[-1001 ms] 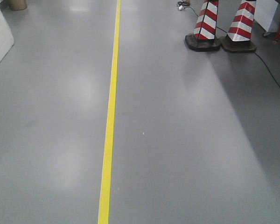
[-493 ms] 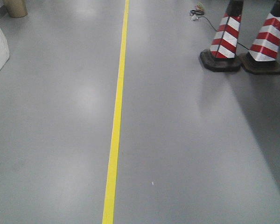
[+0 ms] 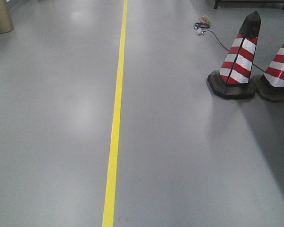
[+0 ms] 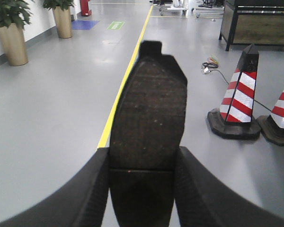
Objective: Move and align brake pads A on conveyor
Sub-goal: 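Drive the base along the yellow floor line past the cones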
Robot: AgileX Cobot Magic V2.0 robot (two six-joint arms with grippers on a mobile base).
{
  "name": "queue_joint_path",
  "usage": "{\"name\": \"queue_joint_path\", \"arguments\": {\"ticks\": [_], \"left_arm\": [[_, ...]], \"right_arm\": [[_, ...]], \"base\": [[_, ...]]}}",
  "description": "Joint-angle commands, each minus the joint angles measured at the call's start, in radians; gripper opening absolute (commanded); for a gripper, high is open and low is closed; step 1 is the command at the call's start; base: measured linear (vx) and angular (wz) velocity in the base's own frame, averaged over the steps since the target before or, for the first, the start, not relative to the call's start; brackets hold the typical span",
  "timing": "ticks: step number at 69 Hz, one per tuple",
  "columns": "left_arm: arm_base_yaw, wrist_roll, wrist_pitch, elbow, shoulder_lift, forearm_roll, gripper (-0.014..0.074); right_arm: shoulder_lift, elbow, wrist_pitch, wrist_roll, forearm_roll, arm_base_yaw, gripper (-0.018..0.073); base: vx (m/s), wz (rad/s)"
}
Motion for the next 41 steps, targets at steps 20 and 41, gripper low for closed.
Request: {"name": "queue_joint_path", "arguments": {"ticks": [20,41], "left_arm": [[-0.003,-0.001,-0.092,-0.030,0.014,-0.010,-0.0006],[-0.003,-0.001,-0.093,-0.030,0.013,-0.010,-0.0006]], "right_arm": [[0.012,-0.027,-0.097,-0.007,-0.003,-0.003,-0.0006],[0.012,-0.027,-0.097,-0.007,-0.003,-0.003,-0.0006]], "base": [[0.81,-0.14],[0.78,0.04]]}}
